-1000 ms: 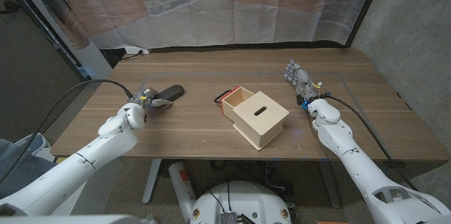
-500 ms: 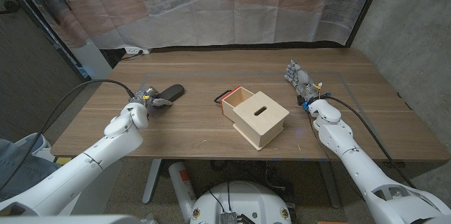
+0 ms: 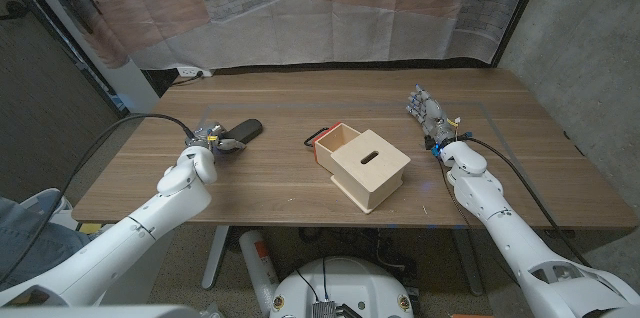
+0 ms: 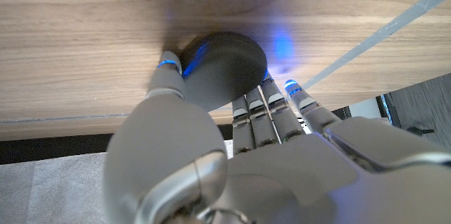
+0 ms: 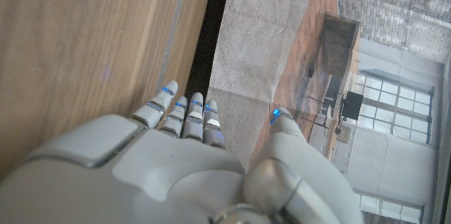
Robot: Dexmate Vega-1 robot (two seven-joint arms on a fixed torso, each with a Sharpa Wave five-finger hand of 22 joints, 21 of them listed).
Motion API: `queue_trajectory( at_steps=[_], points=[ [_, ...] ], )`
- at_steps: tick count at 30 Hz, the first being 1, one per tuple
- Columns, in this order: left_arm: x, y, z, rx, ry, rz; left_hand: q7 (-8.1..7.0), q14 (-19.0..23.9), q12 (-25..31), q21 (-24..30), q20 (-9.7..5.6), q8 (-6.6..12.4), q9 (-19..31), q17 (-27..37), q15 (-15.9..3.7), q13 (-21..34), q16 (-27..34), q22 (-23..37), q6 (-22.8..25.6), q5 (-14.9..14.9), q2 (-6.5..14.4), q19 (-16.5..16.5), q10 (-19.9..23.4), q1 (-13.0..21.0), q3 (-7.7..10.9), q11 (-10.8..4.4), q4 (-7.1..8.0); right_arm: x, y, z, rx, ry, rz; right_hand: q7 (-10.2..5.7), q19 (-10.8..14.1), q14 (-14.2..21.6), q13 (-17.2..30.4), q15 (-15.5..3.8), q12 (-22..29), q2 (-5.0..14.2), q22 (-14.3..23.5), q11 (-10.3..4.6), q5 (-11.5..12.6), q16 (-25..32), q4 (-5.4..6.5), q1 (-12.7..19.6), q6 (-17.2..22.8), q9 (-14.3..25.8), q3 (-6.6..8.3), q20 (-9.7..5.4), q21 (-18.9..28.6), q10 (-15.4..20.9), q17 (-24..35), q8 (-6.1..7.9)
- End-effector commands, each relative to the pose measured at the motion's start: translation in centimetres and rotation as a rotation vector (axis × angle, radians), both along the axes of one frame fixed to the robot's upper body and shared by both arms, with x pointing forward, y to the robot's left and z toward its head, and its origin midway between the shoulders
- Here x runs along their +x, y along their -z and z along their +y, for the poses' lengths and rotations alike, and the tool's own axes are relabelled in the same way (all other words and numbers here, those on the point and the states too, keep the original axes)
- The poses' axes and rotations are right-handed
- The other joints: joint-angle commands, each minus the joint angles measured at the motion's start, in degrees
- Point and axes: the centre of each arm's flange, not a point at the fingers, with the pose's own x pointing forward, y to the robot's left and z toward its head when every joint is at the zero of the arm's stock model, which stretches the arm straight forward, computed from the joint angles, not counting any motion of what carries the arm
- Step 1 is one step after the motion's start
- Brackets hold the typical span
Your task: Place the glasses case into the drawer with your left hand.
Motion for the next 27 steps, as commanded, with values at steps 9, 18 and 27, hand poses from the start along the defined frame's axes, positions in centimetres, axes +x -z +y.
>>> queue_trajectory(
  at_steps=[9,18,27],
  points=[
    [-0.5,-1.7,0.1,0.027,-0.015,-0.050,-2.30,-0.2,-0.8,-0.2,-1.16,-0.76,0.1,0.1,-2.58,0.3,-0.9,0.2,4.2,-1.6,7.5,0.4,5.2,8.0,1.71,-5.29,0.89,-0.5,0.2,0.0,0.012,0.009,-0.008,-0.18,0.6,0.5,0.2,-0.13,-0.1,0.53,0.2,-0.10,0.0,0.0,-0.40,-0.2,0.2,0.3,0.20,-0.53,-0.2,0.4,0.2,0.07],
    [-0.7,-2.1,0.3,0.033,-0.014,-0.066,-2.43,-0.4,-1.3,-0.4,-1.21,-1.22,0.1,0.2,-2.49,0.4,-1.3,0.2,4.0,-2.5,7.6,0.3,5.0,8.1,1.85,-5.39,1.13,-0.5,0.6,0.3,0.019,0.008,-0.004,-0.14,0.7,0.5,0.2,-0.12,-0.1,0.55,0.2,-0.18,0.0,0.0,-0.45,-0.1,0.2,0.3,0.19,-0.58,-0.3,0.4,0.2,0.07],
    [-0.5,-2.4,0.3,0.033,-0.016,-0.086,-2.75,-0.3,-1.7,-0.6,-1.11,-1.65,0.1,0.2,-2.71,0.4,-1.6,0.2,4.0,-3.5,7.6,0.3,5.4,8.4,2.03,-5.48,1.22,-0.4,0.6,0.2,0.022,0.011,-0.004,-0.12,0.7,0.5,0.2,-0.18,-0.1,0.58,0.2,-0.15,0.0,0.0,-0.49,-0.2,0.2,0.3,0.16,-0.57,-0.4,0.4,0.2,0.07]
  ],
)
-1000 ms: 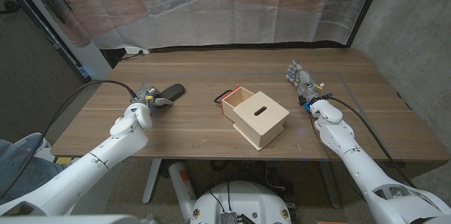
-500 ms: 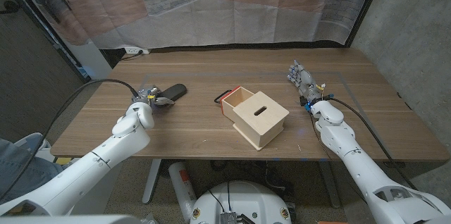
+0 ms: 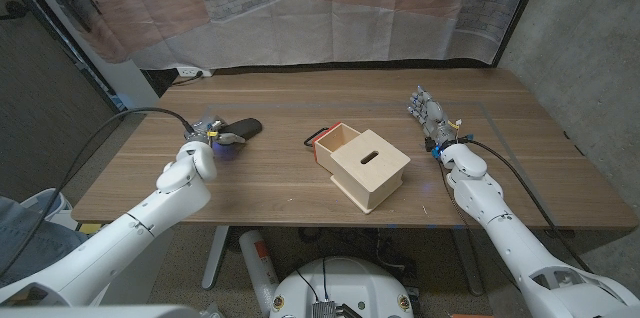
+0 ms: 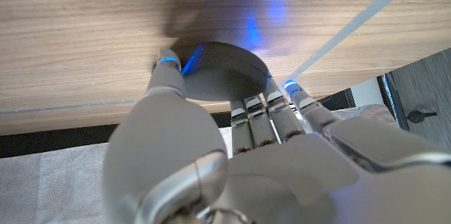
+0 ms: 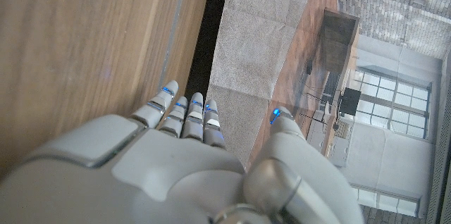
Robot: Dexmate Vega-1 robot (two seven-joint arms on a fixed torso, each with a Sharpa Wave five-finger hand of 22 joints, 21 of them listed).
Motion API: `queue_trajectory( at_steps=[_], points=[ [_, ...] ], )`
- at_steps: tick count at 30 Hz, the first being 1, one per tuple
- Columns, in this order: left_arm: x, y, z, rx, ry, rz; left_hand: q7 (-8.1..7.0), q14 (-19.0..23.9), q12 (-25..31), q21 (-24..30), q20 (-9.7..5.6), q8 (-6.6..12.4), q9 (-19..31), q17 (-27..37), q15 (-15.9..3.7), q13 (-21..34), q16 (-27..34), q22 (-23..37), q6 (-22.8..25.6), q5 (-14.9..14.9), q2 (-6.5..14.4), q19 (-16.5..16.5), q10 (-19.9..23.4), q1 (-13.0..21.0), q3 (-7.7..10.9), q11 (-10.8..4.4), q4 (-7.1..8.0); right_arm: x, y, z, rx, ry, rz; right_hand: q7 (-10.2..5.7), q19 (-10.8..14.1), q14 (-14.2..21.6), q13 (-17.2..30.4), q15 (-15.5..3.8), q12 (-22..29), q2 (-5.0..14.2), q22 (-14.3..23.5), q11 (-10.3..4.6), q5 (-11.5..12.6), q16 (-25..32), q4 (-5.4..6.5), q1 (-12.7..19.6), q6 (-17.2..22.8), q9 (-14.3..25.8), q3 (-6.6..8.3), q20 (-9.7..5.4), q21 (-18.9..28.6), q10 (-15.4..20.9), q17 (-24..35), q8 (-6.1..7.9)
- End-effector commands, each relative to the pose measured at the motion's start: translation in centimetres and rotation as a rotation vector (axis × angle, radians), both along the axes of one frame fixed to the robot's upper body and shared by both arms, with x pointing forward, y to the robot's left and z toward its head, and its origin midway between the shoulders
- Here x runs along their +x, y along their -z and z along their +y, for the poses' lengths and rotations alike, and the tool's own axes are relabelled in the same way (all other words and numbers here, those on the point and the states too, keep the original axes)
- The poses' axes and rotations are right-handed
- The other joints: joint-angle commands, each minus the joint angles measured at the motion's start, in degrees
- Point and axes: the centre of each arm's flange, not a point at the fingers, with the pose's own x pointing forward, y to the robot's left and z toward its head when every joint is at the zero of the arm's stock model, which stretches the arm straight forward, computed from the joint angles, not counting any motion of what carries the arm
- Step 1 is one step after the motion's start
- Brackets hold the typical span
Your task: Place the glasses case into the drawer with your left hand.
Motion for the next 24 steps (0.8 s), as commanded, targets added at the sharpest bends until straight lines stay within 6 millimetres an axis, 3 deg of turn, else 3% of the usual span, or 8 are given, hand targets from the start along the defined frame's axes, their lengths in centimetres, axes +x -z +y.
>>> queue_trajectory(
  at_steps=[1,24],
  points=[
    [0.1,-0.6,0.0,0.004,-0.006,-0.031,-1.26,-0.2,-0.5,-0.1,-1.02,-0.11,0.1,0.1,-2.79,0.0,-0.2,0.2,2.6,-0.4,8.1,0.3,2.8,8.0,1.72,-2.93,1.31,0.1,0.1,0.1,0.005,0.003,0.001,-0.12,0.4,0.5,0.2,-0.14,-0.1,0.58,0.2,-0.16,0.0,0.0,-0.09,-0.2,0.2,0.3,0.07,-0.27,-0.2,0.3,0.2,0.07],
    [0.6,-2.6,-0.9,0.020,0.016,-0.098,-2.60,0.6,-1.4,-0.5,-0.96,-0.55,0.2,0.1,-3.86,0.1,-0.5,0.2,4.8,-2.1,8.5,0.9,4.6,10.6,3.20,-4.42,0.99,0.8,-0.1,-0.6,0.025,0.010,-0.005,-0.12,0.5,0.5,0.2,-0.15,-0.1,0.62,0.2,-0.25,0.0,-0.1,-0.16,-0.2,0.1,0.3,-0.01,-0.28,-0.5,0.3,0.2,0.05]
  ],
)
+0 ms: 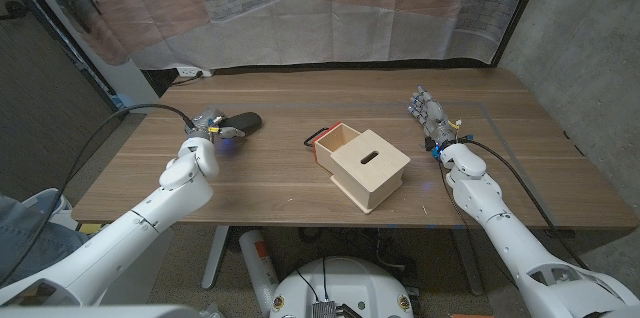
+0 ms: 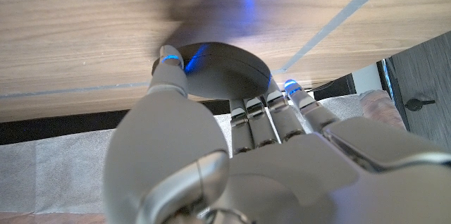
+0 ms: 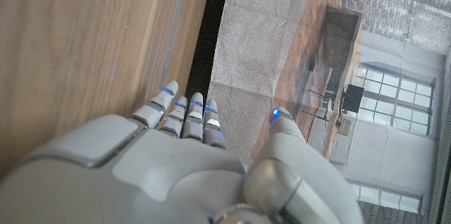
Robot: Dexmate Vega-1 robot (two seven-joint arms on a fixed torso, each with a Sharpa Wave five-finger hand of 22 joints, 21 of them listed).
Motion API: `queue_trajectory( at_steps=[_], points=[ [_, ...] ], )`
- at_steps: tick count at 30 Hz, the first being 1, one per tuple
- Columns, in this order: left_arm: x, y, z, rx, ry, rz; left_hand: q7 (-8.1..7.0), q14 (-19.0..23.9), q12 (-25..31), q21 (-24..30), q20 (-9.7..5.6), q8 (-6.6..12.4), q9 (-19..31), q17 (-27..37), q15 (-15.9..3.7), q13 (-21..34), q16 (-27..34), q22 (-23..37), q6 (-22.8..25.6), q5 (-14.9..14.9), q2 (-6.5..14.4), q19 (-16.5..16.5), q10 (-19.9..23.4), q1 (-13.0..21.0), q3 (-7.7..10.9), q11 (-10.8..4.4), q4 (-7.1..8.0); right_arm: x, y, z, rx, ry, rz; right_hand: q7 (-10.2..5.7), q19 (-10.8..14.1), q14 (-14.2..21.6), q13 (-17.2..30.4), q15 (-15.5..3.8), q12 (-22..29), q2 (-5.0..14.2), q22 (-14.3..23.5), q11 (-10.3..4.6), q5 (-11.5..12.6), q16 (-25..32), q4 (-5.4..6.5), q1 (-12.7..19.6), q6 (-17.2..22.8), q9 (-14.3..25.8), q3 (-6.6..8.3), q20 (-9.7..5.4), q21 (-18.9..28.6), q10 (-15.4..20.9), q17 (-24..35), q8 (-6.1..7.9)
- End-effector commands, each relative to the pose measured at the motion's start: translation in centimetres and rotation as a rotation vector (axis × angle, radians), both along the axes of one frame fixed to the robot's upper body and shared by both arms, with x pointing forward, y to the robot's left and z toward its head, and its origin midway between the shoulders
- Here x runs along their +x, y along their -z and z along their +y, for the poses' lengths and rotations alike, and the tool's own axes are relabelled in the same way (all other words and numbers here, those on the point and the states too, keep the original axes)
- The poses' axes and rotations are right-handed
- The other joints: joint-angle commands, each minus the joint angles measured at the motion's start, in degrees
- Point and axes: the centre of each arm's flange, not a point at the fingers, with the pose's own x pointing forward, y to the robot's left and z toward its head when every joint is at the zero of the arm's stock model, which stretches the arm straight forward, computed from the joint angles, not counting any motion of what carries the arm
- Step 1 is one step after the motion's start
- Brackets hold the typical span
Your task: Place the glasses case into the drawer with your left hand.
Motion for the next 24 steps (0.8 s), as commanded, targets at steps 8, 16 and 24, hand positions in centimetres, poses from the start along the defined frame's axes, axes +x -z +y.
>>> queue_trajectory(
  at_steps=[8,16,24],
  points=[
    [0.2,-2.1,-1.0,0.027,0.048,-0.092,-2.91,-0.1,-0.6,-0.1,-0.11,-0.32,0.1,0.2,-3.96,0.2,-0.2,0.2,4.7,-0.7,8.6,0.6,4.3,9.5,2.45,-4.45,1.45,0.2,-0.1,-0.3,0.025,0.015,-0.014,-0.15,0.6,0.4,0.2,-0.10,-0.1,0.35,0.2,-0.17,0.0,-0.1,-0.20,0.1,0.1,0.3,-0.02,-0.30,-0.2,0.3,0.2,0.04],
    [-0.2,-2.7,-1.0,0.037,0.089,-0.162,-3.21,-0.3,-0.9,-0.2,0.00,-0.61,0.1,0.2,-4.30,0.2,-0.3,0.2,4.7,-0.8,8.7,0.6,4.2,9.9,2.73,-5.13,1.50,0.0,0.0,0.0,0.034,0.018,-0.021,-0.17,0.6,0.4,0.2,-0.17,-0.1,0.37,0.2,-0.23,0.0,-0.1,-0.23,0.0,0.0,0.3,-0.04,-0.28,-0.3,0.3,0.2,0.04],
    [-0.8,-3.1,-0.9,0.028,0.118,-0.215,-3.62,-0.3,-1.1,-0.4,-0.25,-0.80,0.1,0.2,-4.69,0.2,-0.4,0.2,4.9,-1.0,8.4,0.6,4.4,9.8,2.69,-5.22,1.70,0.1,0.0,0.2,0.038,0.017,-0.024,-0.18,0.7,0.4,0.2,-0.19,-0.1,0.39,0.2,-0.22,0.0,-0.1,-0.28,0.0,0.1,0.3,-0.06,-0.29,-0.4,0.3,0.2,0.06]
  ],
)
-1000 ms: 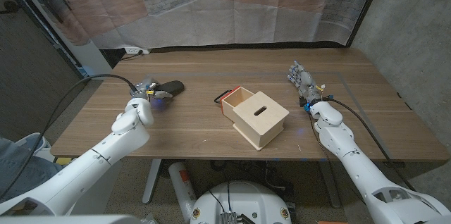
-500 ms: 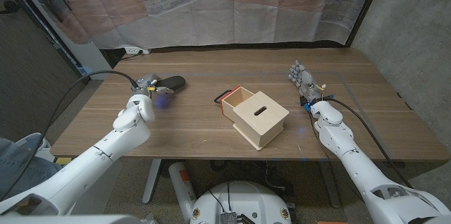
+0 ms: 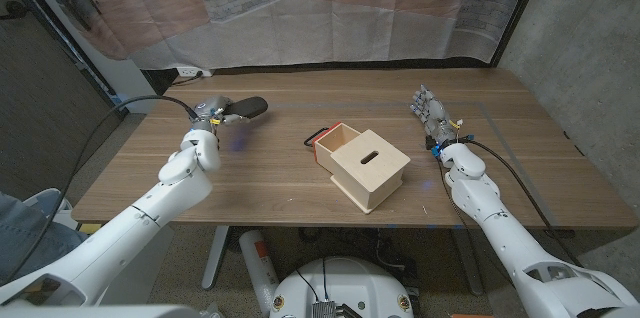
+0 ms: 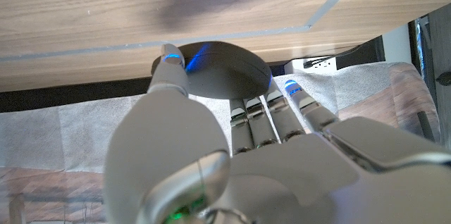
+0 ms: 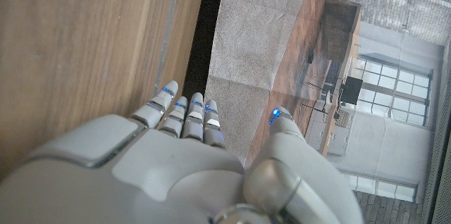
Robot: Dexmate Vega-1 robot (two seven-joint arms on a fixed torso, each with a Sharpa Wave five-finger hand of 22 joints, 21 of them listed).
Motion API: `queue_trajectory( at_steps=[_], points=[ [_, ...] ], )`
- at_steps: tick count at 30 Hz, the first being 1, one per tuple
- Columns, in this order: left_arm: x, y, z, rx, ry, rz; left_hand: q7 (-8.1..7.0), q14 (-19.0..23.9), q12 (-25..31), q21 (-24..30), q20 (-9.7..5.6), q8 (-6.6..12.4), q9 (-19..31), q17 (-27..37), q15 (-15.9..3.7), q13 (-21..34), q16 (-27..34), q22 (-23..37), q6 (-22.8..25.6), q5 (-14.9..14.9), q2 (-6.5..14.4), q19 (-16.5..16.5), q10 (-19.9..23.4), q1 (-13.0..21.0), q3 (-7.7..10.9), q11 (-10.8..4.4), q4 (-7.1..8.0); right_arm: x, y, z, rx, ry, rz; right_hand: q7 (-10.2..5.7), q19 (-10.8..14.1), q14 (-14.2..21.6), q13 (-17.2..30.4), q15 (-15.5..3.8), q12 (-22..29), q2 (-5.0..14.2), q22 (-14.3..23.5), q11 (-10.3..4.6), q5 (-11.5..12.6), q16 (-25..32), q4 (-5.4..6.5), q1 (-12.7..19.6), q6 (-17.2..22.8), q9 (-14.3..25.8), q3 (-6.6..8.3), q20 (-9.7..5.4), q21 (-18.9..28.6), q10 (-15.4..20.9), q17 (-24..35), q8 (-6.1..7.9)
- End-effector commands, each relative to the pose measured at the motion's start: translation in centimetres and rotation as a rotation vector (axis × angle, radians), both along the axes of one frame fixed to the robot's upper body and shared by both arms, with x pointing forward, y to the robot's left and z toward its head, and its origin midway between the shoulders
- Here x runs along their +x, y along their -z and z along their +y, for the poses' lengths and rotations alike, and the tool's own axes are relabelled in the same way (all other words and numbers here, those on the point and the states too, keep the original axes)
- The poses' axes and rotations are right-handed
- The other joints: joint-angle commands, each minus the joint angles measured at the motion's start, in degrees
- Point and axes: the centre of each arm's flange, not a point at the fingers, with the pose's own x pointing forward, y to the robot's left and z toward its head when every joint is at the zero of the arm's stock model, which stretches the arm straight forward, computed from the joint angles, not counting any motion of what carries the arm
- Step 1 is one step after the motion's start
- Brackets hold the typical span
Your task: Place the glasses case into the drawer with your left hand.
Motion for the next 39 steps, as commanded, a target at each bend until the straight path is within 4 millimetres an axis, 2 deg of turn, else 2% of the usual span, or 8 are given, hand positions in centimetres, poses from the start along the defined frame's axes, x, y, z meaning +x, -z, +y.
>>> queue_trajectory(
  at_steps=[1,15,23,39],
  points=[
    [-0.7,-0.8,-0.2,0.001,0.063,-0.095,-3.53,-0.1,-0.1,-0.1,-0.28,-0.11,0.1,0.2,-4.52,0.1,-0.3,0.1,4.8,-0.2,8.5,0.6,4.7,9.3,2.22,-4.84,2.17,0.0,0.1,0.3,0.008,0.002,-0.007,-0.18,0.4,0.4,0.2,-0.16,-0.1,0.39,0.2,-0.18,0.0,-0.1,-0.29,0.0,0.1,0.3,-0.06,-0.52,-0.4,0.3,0.2,0.06],
    [-1.3,-1.6,-1.1,0.021,0.115,-0.170,-4.29,-0.4,-0.5,-0.4,-0.49,-0.45,0.2,0.2,-5.03,0.1,-0.4,0.2,5.1,-0.3,8.2,0.1,4.9,9.4,2.33,-5.18,2.36,0.1,0.0,0.0,0.015,0.007,-0.014,-0.14,0.5,0.5,0.2,-0.22,-0.1,0.44,0.2,-0.31,0.0,-0.1,-0.36,0.1,0.1,0.3,-0.06,-0.55,-0.5,0.3,0.2,0.06],
    [-1.7,-2.4,-2.0,0.039,0.161,-0.211,-4.87,-1.0,-1.0,-0.5,-1.14,-1.14,0.2,0.2,-5.34,0.2,-0.6,0.2,4.1,-0.4,7.8,-0.4,4.0,9.5,2.40,-5.40,2.42,-0.1,0.1,-0.5,0.024,0.014,-0.022,-0.14,0.5,0.5,0.2,-0.22,-0.1,0.46,0.2,-0.36,0.0,-0.1,-0.39,0.1,0.0,0.3,-0.07,-0.57,-0.6,0.2,0.2,0.03],
    [-2.2,-2.3,-2.6,0.077,0.247,-0.289,-5.94,-1.6,-1.2,-0.6,-1.57,-1.50,0.2,0.2,-6.44,0.2,-0.7,0.2,4.0,-0.4,6.9,-0.7,3.6,9.6,2.29,-5.84,2.37,-0.4,0.1,-0.7,0.030,0.018,-0.029,-0.14,0.6,0.5,0.2,-0.25,-0.2,0.50,0.2,-0.45,0.0,-0.1,-0.48,0.1,-0.2,0.3,-0.07,-0.59,-0.7,0.1,0.1,-0.01]
  ],
)
